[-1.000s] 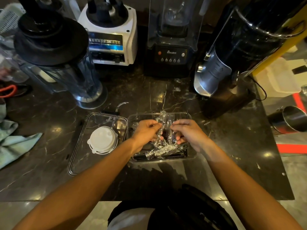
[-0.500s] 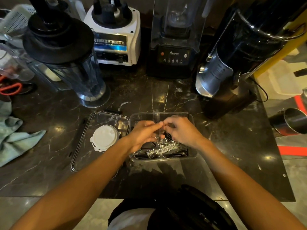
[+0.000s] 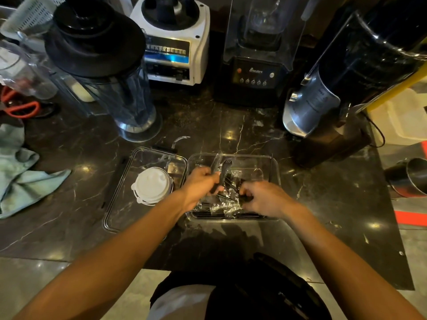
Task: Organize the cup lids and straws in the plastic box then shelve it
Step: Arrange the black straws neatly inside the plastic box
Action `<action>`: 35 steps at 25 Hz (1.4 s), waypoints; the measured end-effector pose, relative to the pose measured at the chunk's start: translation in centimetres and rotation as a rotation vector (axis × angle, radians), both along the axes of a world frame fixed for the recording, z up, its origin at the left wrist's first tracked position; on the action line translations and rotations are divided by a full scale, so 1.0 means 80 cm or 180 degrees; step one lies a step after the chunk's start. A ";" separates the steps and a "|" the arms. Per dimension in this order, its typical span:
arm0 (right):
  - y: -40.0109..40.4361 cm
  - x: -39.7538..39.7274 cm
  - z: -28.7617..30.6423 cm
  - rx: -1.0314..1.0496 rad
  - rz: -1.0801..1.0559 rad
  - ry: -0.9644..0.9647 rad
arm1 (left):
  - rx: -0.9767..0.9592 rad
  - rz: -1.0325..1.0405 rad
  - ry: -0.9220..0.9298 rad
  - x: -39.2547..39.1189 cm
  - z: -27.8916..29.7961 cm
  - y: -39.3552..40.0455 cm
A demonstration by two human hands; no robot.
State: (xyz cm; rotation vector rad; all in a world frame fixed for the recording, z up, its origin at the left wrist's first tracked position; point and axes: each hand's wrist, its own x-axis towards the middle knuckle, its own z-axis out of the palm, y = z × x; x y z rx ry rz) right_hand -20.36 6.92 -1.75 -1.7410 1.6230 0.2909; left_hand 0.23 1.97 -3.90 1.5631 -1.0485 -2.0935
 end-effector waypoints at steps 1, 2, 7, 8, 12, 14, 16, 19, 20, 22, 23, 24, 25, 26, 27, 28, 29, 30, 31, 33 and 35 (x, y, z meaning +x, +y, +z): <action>0.002 -0.001 0.000 0.0061 0.0235 0.0261 | -0.0030 -0.0005 -0.0068 -0.002 0.002 -0.001; 0.005 0.001 -0.001 0.0087 0.0358 0.0411 | -0.0062 -0.0046 -0.0117 -0.002 0.003 -0.001; 0.005 0.001 0.001 0.0095 0.0356 0.0359 | -0.0197 -0.0193 -0.0130 -0.005 0.007 -0.006; 0.002 -0.003 0.003 0.0159 0.0315 0.0241 | -0.0238 -0.0239 -0.0133 -0.005 0.007 -0.007; -0.011 -0.030 0.018 0.0571 -0.0223 -0.0731 | -0.0323 -0.0418 -0.0196 -0.008 0.004 -0.007; -0.015 -0.039 0.025 0.0587 -0.0620 -0.1173 | -0.0226 -0.0261 -0.0010 -0.012 0.006 -0.006; -0.015 -0.047 0.031 0.0661 -0.1040 -0.1603 | -0.0169 -0.0159 0.0189 -0.016 0.009 -0.007; -0.012 -0.050 0.034 0.0803 -0.1304 -0.2107 | -0.0207 -0.0229 0.0420 -0.018 0.012 -0.007; -0.010 -0.048 0.034 0.0831 -0.1381 -0.2242 | -0.0184 -0.0246 0.0540 -0.019 0.014 -0.006; -0.008 -0.040 0.032 0.0846 -0.1593 -0.2458 | -0.0172 -0.0260 0.0676 -0.022 0.016 -0.003; -0.008 -0.035 0.031 0.0844 -0.1697 -0.2518 | -0.0207 -0.0259 0.0604 -0.025 0.013 -0.001; -0.007 -0.029 0.030 0.0847 -0.1776 -0.2538 | -0.0266 -0.0254 0.0502 -0.027 0.011 0.000; -0.007 -0.022 0.027 0.0859 -0.1845 -0.2519 | -0.0283 -0.0230 0.0434 -0.028 0.007 0.002; -0.006 -0.014 0.024 0.0875 -0.1913 -0.2481 | -0.0256 -0.0207 0.0417 -0.028 0.002 0.004; -0.006 -0.007 0.021 0.0889 -0.1990 -0.2454 | -0.0205 -0.0190 0.0370 -0.028 0.001 0.005; -0.006 0.000 0.017 0.0894 -0.2084 -0.2454 | -0.0155 -0.0162 0.0302 -0.029 0.002 0.007; -0.005 0.004 0.015 0.0881 -0.2186 -0.2476 | -0.0132 -0.0122 0.0255 -0.029 0.002 0.007; -0.007 0.006 0.011 0.0840 -0.2300 -0.2483 | -0.0159 -0.0079 0.0235 -0.029 0.004 0.007; -0.009 0.006 0.008 0.0742 -0.2401 -0.2419 | -0.0197 -0.0024 0.0232 -0.028 0.006 0.006; -0.015 0.003 0.001 0.0293 -0.2529 -0.1920 | -0.0245 0.0126 0.0163 -0.023 0.006 0.002; -0.023 -0.001 -0.010 -0.0239 -0.2448 -0.1116 | -0.0309 0.0270 0.0062 -0.018 0.003 -0.001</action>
